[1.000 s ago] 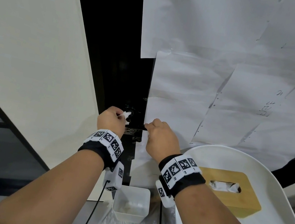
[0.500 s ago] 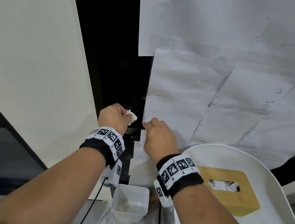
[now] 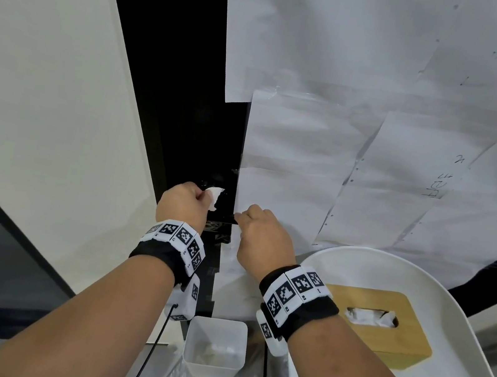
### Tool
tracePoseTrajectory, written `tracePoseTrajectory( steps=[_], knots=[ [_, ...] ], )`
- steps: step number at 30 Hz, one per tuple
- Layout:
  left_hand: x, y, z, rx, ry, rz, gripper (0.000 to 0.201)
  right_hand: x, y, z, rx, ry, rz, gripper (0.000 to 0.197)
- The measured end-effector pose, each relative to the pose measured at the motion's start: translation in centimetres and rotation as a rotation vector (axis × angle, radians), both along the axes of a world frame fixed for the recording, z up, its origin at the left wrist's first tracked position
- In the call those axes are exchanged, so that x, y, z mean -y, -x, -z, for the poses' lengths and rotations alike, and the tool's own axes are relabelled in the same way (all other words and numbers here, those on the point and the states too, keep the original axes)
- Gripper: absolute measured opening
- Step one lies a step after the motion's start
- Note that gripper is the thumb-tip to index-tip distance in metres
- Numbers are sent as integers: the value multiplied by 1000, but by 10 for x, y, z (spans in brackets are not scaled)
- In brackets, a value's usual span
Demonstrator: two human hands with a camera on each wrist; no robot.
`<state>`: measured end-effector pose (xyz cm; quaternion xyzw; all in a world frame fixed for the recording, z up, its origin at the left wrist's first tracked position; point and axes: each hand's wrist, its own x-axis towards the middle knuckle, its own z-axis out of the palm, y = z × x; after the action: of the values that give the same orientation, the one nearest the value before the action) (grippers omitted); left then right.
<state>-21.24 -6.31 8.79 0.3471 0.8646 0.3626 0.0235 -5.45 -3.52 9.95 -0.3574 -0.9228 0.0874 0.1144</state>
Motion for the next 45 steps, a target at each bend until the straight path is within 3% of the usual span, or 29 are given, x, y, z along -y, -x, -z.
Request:
tracePoseTrajectory(
  steps=[5, 11, 22, 30, 34, 38, 43, 45],
  knots=[
    [5, -2, 1, -154, -45, 70, 16, -1, 0, 1, -1, 1, -3, 41],
    [4, -7, 1, -230, 50, 164, 22, -1, 1, 0, -6, -1, -2, 38],
    [-4, 3, -5, 126, -19, 7, 40, -2, 1, -2, -3, 5, -4, 40],
    [21, 13, 18, 339, 18, -4, 13, -3, 4, 2, 2, -25, 15, 37],
    [30, 12, 18, 372, -10, -19, 20, -2, 5, 1, 0, -14, 19, 37],
    [32, 12, 14, 511, -115, -60, 17, -1, 5, 1, 3, -22, 29, 38],
    [36, 6, 7, 383, -267, -60, 11, 1, 4, 0, 7, -18, 25, 35],
    [37, -1, 1, 308, -287, 16, 12, 1, 4, 1, 9, -18, 28, 35]
  ],
)
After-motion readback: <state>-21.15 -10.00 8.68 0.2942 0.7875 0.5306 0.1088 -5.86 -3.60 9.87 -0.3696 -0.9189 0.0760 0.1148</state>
